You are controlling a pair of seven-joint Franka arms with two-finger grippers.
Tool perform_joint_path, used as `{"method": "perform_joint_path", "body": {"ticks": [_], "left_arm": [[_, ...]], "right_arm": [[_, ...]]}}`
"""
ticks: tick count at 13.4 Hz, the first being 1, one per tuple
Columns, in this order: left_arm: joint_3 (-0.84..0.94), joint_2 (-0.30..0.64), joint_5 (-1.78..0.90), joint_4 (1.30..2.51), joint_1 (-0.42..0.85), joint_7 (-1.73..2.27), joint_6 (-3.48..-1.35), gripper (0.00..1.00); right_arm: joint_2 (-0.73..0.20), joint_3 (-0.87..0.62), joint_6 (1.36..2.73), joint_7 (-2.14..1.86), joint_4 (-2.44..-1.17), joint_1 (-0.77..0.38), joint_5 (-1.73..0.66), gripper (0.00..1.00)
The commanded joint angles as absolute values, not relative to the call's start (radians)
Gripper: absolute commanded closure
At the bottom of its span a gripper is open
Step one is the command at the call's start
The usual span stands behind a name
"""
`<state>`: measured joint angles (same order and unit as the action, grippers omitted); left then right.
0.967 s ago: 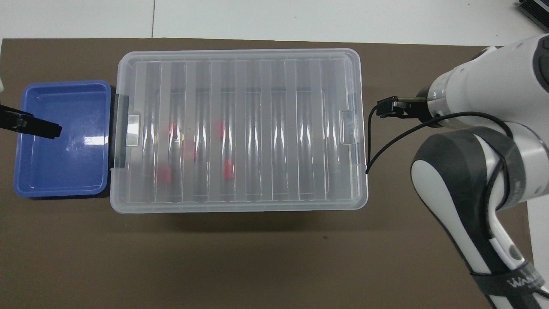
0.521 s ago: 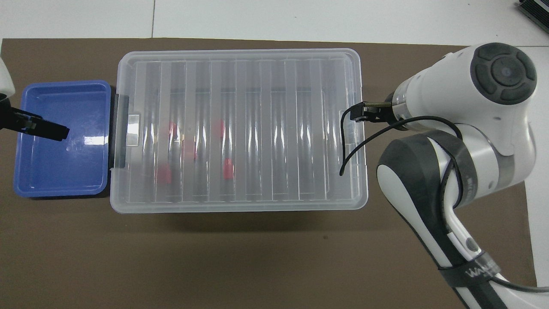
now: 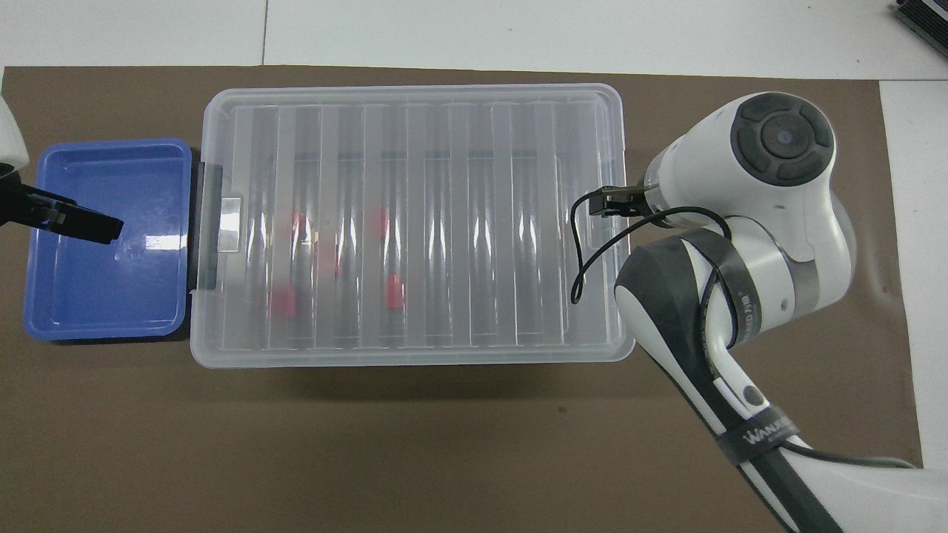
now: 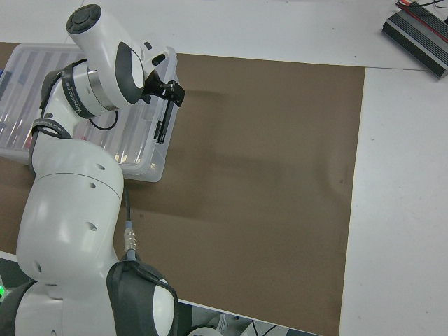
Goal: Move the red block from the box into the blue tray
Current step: 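Hook the right gripper onto the lid edge nearest it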
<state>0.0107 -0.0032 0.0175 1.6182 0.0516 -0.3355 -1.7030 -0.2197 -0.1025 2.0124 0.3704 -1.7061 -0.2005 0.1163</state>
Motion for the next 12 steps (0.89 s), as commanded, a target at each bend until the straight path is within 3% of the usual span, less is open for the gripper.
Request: {"method": "perform_joint_path", "body": {"ticks": [1,12], "left_arm": [[-0.002,-0.028,0.009,1.64,0.055,-0.334,-1.724,0.0],[-0.012,-0.037,0.009,1.644,0.051,-0.33,-1.704,0.0]], "right_arm": [[-0.183,-0.106,2.037,0.393,-1.776,-0.198,0.143,0.0],[-0.176,-0.106,2.005,0.125,-1.784,-0.081,0.146,0.0]]}}
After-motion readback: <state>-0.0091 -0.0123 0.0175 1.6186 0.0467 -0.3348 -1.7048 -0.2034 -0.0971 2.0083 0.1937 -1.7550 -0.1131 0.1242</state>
